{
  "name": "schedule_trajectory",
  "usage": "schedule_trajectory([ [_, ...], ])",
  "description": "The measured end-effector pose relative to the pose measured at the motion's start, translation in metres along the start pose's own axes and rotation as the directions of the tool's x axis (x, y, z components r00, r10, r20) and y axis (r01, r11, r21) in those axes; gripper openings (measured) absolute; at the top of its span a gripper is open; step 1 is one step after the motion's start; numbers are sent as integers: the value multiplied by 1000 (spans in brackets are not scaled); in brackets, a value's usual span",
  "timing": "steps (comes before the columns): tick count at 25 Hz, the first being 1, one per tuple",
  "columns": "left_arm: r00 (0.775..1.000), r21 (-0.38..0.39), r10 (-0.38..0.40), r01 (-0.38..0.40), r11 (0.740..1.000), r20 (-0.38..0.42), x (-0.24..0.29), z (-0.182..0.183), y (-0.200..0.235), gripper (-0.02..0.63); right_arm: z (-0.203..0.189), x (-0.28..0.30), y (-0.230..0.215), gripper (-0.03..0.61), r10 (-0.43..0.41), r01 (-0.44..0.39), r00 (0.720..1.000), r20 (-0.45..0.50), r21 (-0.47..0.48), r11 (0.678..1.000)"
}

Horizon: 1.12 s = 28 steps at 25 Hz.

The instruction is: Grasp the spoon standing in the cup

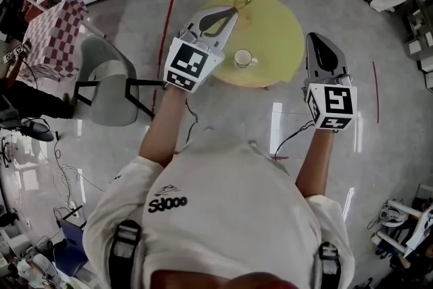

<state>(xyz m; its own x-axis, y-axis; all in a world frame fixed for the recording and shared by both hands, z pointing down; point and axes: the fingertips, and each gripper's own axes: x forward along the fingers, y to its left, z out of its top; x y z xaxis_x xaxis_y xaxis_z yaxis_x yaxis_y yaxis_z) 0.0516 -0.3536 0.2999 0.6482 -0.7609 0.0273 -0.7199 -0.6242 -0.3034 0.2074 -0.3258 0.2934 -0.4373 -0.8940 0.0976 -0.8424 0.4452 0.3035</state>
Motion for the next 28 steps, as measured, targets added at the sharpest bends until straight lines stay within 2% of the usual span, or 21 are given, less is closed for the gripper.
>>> schedule_trajectory([
  [11, 1000, 1, 1, -1, 1000, -4, -8, -5, -1, 32, 0, 6, 9, 20, 6, -7, 1000, -19, -25, 1000],
  [28, 1000, 11, -8, 8, 1000, -27, -15, -14, -7, 31, -12, 6, 16, 21, 9, -9, 999, -44, -13, 1000],
])
